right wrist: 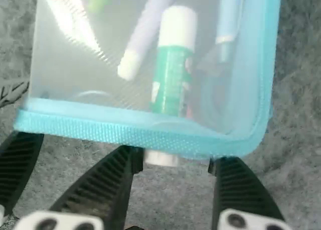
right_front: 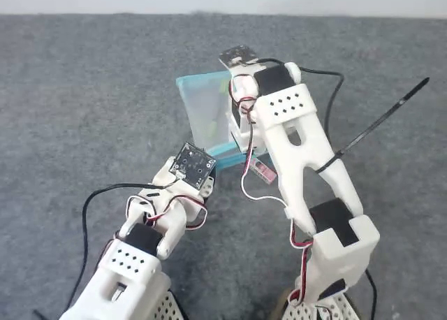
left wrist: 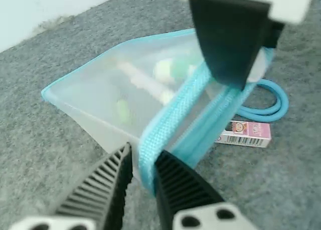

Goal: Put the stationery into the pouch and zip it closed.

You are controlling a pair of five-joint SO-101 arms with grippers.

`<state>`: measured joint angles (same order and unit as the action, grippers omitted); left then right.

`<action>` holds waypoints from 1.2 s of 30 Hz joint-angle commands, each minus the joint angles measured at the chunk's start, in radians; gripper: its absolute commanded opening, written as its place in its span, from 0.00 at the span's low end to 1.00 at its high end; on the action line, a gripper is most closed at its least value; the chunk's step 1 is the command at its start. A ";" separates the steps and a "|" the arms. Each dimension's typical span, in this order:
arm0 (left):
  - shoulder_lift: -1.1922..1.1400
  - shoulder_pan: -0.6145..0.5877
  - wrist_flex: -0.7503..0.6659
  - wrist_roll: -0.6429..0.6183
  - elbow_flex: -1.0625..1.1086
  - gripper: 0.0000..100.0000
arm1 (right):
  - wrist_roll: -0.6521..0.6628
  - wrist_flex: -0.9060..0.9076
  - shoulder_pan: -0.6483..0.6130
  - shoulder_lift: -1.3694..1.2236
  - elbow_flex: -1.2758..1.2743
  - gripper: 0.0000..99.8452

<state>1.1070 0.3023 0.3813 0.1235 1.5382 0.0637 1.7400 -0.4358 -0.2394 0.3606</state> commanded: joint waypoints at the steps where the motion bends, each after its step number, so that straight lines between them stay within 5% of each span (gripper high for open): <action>1: 0.006 -0.006 -0.011 0.015 -0.002 0.01 | 0.037 0.016 0.016 0.065 0.083 0.24; 15: 0.006 -0.164 -0.012 -0.078 -0.041 0.01 | 0.244 0.047 0.008 0.338 0.021 0.25; 19: 0.006 -0.126 -0.005 -0.064 -0.036 0.01 | 0.245 0.035 0.010 0.415 -0.117 0.25; 22: 0.008 -0.149 -0.003 -0.044 -0.053 0.01 | 0.247 -0.068 0.013 0.476 -0.310 0.24; 27: 0.005 -0.459 0.002 -0.232 -0.120 0.01 | 0.247 -0.351 0.087 0.650 -0.717 0.24; 33: 0.006 -0.222 0.002 -0.074 -0.067 0.01 | 0.245 -0.587 0.101 0.725 -1.030 0.24; 36: 0.006 -0.350 0.002 -0.166 -0.119 0.01 | 0.247 -0.604 0.105 0.691 -1.057 0.24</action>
<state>1.1024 0.0414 0.3905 0.0207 1.4983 0.2969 1.1799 -0.3437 0.4296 -0.6859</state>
